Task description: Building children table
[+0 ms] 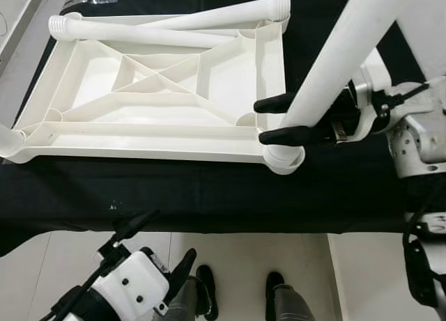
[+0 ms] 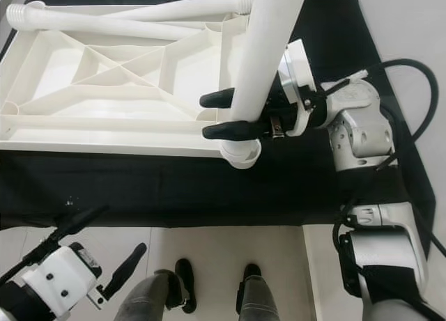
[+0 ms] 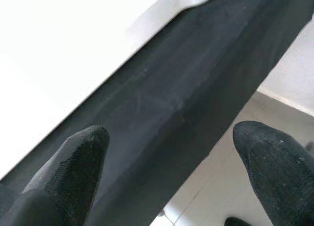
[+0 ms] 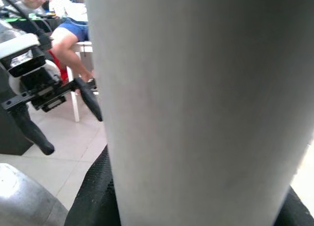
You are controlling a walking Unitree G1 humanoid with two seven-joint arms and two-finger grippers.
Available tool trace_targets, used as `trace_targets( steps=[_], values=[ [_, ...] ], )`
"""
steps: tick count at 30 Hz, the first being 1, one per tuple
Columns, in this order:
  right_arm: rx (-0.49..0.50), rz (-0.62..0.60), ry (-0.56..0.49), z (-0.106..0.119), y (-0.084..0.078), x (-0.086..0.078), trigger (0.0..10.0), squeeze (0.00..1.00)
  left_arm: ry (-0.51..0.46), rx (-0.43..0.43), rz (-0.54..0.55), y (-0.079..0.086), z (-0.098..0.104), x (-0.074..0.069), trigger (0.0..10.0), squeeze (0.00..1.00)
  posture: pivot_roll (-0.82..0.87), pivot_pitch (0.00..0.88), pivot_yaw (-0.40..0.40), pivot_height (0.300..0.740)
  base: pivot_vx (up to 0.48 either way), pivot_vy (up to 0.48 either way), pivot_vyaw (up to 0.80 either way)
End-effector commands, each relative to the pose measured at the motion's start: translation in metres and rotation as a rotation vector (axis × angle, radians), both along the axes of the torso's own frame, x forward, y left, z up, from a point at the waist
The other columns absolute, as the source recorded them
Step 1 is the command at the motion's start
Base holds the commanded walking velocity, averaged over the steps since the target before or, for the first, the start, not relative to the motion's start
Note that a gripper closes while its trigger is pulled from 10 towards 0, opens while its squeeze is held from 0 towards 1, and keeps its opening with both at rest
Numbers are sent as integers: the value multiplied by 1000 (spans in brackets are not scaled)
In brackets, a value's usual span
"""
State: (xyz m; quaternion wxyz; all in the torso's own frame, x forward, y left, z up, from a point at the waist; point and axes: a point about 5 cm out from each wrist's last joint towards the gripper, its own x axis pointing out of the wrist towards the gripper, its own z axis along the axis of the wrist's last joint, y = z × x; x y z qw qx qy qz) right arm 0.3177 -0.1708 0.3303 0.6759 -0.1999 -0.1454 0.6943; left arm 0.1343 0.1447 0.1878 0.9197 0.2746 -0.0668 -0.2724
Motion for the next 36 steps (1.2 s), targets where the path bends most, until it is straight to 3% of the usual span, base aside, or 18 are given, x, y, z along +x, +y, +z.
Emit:
trace_targets(
  steps=[1, 18, 29, 36],
  values=[
    [-47, -34, 61, -12, -7, 5, 10000, 0, 19, 13, 3, 2, -4, -2, 10000, 0, 103, 435, 98, 740, 0, 0, 0],
    [-87, -13, 152, -20, -16, 5, 10000, 0, 7, 17, -2, 4, -4, -4, 10000, 0, 98, 434, 98, 740, 0, 0, 0],
    [-59, -3, 144, -23, 3, 17, 10000, 0, 0, 14, -4, 3, -5, -4, 10000, 0, 84, 421, 87, 740, 0, 0, 0],
    [-88, -132, 81, -29, 17, 24, 10000, 0, -10, 10, -4, 2, -5, -4, 10000, 0, 71, 423, 76, 740, 0, 0, 0]
  ],
)
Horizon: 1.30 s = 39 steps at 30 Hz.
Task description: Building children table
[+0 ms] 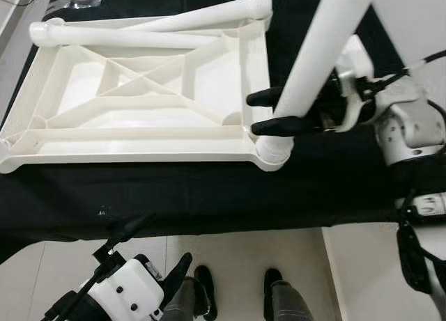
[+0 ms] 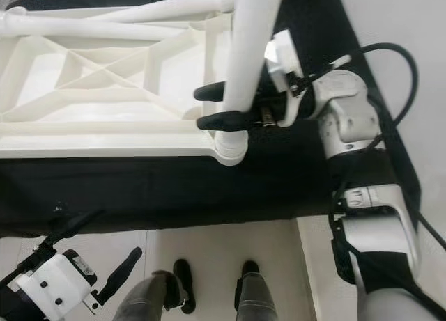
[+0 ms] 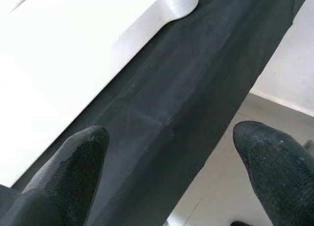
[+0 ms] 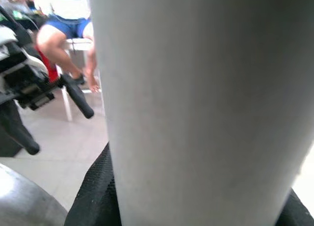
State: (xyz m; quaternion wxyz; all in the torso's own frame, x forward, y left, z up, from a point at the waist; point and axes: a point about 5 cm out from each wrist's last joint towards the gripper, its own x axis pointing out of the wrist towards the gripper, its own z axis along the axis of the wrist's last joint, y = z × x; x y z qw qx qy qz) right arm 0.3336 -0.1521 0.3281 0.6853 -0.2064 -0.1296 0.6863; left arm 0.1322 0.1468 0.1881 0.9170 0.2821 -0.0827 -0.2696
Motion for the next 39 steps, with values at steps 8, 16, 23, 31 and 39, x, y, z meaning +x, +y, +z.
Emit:
trace_targets(
  steps=[8, 16, 23, 31, 39],
  values=[
    [-89, -161, 54, -29, -3, 7, 10000, 0, 16, 0, -4, -2, -6, 1, 10000, 0, 60, 422, 73, 740, 0, 0, 0],
    [-86, -279, 49, -30, -4, 14, 10000, 0, 7, -2, -5, -4, -7, 3, 10000, 0, 50, 417, 69, 740, 0, 0, 0],
    [-57, -378, 59, -31, -7, 18, 10000, 0, 3, -4, -5, -5, -7, 5, 10000, 0, 39, 414, 63, 740, 0, 0, 0],
    [-10, -542, 90, -37, -20, 14, 10000, 0, -3, -8, -7, -7, -8, 7, 10000, 0, 16, 411, 54, 740, 0, 0, 0],
    [135, -851, 172, -46, -37, 6, 10000, 0, -8, -16, -11, -10, -10, 10, 10000, 0, -9, 404, 40, 740, 0, 0, 0]
  ],
)
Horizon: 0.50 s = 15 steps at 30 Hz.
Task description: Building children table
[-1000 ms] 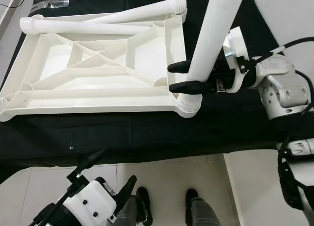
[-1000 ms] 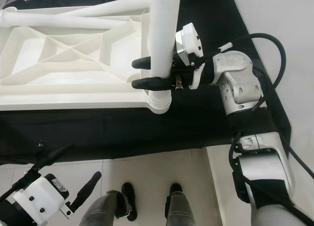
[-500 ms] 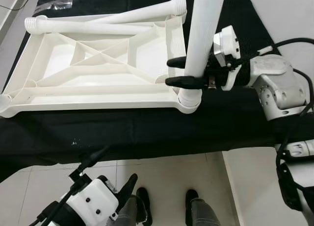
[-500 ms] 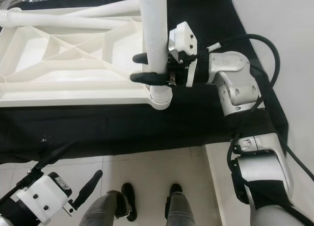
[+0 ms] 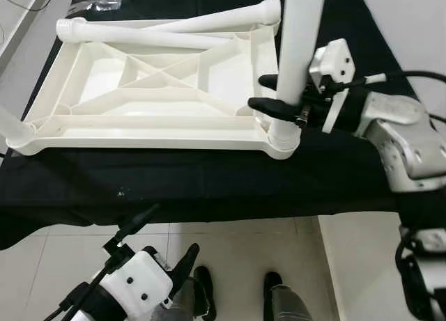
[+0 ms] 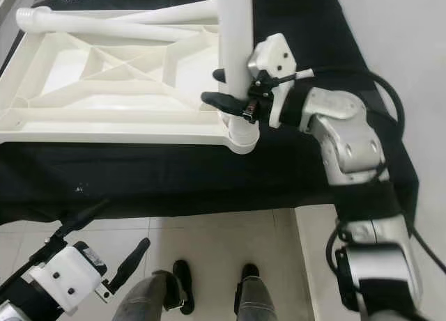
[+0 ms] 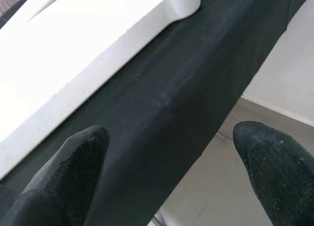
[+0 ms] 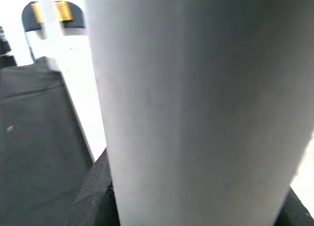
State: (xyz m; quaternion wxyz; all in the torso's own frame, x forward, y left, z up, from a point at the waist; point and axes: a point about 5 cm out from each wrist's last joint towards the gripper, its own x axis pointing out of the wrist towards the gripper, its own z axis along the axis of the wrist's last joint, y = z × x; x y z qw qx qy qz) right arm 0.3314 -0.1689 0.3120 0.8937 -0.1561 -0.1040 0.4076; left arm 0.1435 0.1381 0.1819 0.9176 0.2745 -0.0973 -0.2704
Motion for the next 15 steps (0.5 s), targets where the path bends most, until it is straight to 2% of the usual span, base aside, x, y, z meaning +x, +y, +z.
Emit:
trace_targets(
  steps=[1, 3, 6, 11, 15],
  values=[
    [20, -193, 143, -34, -21, 1, 10000, 0, 12, 5, -2, -2, -4, -1, 10000, 0, -17, 401, 41, 740, 0, 0, 0],
    [53, -230, 146, -37, -22, -4, 10000, 0, 10, 4, -1, -2, -4, 0, 10000, 0, -20, 401, 41, 740, 0, 0, 0],
    [133, -396, 151, -54, -22, -20, 10000, 0, 5, 3, -2, -3, -5, 3, 10000, 0, -24, 395, 45, 740, 0, 0, 0],
    [187, -508, 128, -60, -19, -28, 10000, 0, 2, 5, -2, -3, -6, 5, 10000, 0, -28, 388, 47, 740, 0, 0, 0],
    [223, -581, 114, -67, -4, -39, 10000, 0, -2, 6, 0, -3, -7, 7, 10000, 0, -30, 382, 48, 740, 0, 0, 0]
  ],
)
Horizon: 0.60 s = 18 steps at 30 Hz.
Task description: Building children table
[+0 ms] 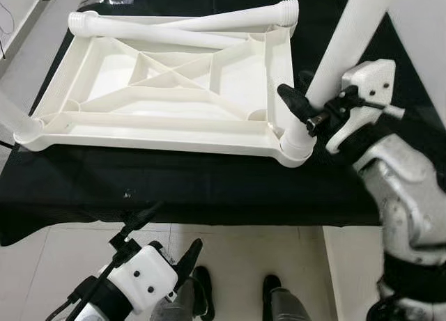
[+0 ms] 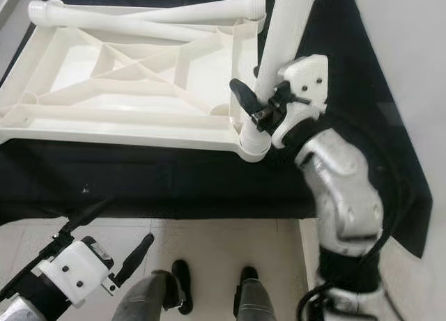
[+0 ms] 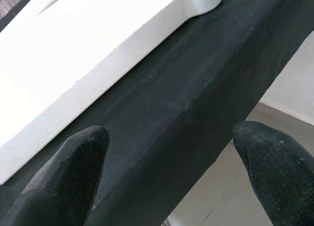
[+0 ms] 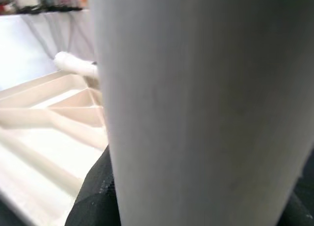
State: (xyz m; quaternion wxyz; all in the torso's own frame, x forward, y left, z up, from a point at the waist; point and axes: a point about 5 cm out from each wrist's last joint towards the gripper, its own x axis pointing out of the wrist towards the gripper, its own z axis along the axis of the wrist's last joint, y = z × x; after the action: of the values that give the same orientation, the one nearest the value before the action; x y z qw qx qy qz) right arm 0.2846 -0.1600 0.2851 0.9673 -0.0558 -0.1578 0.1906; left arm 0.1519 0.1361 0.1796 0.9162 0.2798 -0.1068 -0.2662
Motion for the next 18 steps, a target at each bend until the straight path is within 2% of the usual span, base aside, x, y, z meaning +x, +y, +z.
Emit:
trace_targets(
  steps=[1, 2, 3, 7, 14, 18],
  values=[
    [4, -175, 229, -47, -5, 3, 10000, 0, 19, 3, -2, -1, -5, -1, 10000, 0, -27, 381, 48, 740, 0, 0, 0],
    [4, -175, 229, -47, -5, 3, 10000, 0, 19, 3, -2, -1, -5, -1, 10000, 0, -27, 381, 48, 740, 0, 0, 0],
    [27, -250, 263, -57, 8, -7, 10000, 0, 16, 5, -1, -1, -5, 0, 10000, 0, -24, 380, 48, 740, 0, 0, 0],
    [75, -336, 272, -61, 15, -11, 10000, 0, 12, 7, 2, -1, -5, 1, 10000, 0, -22, 375, 47, 740, 0, 0, 0],
    [88, -354, 268, -62, 22, -13, 10000, 0, 10, 8, 3, -1, -6, 2, 10000, 0, -22, 367, 47, 740, 0, 0, 0],
    [86, -344, 260, -65, 34, -16, 10000, 0, 5, 10, 3, -1, -8, 4, 10000, 0, -21, 355, 48, 740, 0, 0, 0]
  ],
)
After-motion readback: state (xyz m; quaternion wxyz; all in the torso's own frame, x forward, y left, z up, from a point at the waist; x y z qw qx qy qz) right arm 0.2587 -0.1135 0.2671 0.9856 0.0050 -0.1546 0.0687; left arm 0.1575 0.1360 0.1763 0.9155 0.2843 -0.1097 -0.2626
